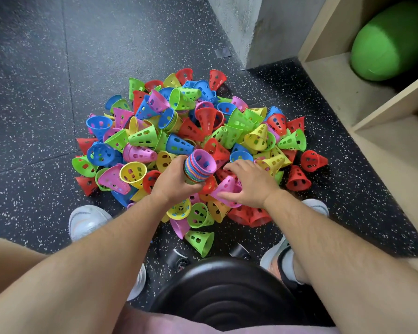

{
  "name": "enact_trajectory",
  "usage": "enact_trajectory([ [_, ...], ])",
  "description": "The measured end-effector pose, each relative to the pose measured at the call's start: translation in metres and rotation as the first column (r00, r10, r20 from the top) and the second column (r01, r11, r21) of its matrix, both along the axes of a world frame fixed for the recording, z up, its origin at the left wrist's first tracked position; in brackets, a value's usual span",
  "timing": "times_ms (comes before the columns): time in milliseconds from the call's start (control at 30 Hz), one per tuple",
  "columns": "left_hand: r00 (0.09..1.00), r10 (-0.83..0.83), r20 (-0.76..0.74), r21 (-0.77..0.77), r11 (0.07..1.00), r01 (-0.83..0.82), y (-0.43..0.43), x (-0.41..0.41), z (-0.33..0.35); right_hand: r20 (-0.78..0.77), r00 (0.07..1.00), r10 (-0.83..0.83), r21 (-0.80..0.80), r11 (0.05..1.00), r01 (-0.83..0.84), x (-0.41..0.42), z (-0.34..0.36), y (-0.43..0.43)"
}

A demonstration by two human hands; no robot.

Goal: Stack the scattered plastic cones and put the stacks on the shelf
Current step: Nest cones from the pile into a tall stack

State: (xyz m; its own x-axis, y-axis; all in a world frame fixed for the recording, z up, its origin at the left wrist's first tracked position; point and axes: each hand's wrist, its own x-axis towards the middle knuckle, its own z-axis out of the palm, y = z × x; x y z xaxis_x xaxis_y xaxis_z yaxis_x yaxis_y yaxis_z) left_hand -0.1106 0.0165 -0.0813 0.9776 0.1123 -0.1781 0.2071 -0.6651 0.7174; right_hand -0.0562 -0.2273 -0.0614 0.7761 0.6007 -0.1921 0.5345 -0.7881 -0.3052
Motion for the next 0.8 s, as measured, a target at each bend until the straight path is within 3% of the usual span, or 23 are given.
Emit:
enact_trajectory([
  [133, 0.999, -0.043, -0.001, 0.036, 0.998, 0.043, -0.002, -0.005, -0.004, -0.07, 0.989, 0.128, -0.184, 0.973, -0.139, -0.01, -0.013, 0.008],
  [300, 0.999, -0.048, 0.001, 0.039, 0.998, 0.048, -0.003, -0.007, 0.0, -0.077, 0.98, 0.183, -0.23, 0.953, -0.196, -0.011, -0.015, 0.019],
  [400, 0.999, -0.034, -0.008, 0.033, 0.999, 0.034, -0.004, -0.007, 0.0, -0.113, 0.989, 0.096, -0.103, 0.989, -0.108, -0.009, -0.01, 0.019],
  [500, 1.0, 0.016, -0.004, -0.01, 1.0, -0.016, -0.002, -0.007, 0.0, -0.113, 0.988, -0.102, 0.148, 0.982, 0.118, -0.002, -0.003, 0.015],
  [600, 0.998, 0.062, -0.005, -0.041, 0.997, -0.062, -0.002, -0.005, 0.002, -0.16, 0.935, -0.315, 0.337, 0.873, 0.352, 0.011, 0.008, 0.018],
  [700, 0.995, 0.095, 0.003, -0.057, 0.994, -0.095, -0.005, -0.001, 0.003, -0.284, 0.841, -0.461, 0.52, 0.663, 0.539, 0.025, 0.026, 0.032],
  [800, 0.993, 0.112, 0.023, -0.08, 0.991, -0.11, -0.007, 0.006, 0.005, -0.581, 0.723, -0.373, 0.602, 0.4, 0.69, 0.039, 0.052, 0.058],
])
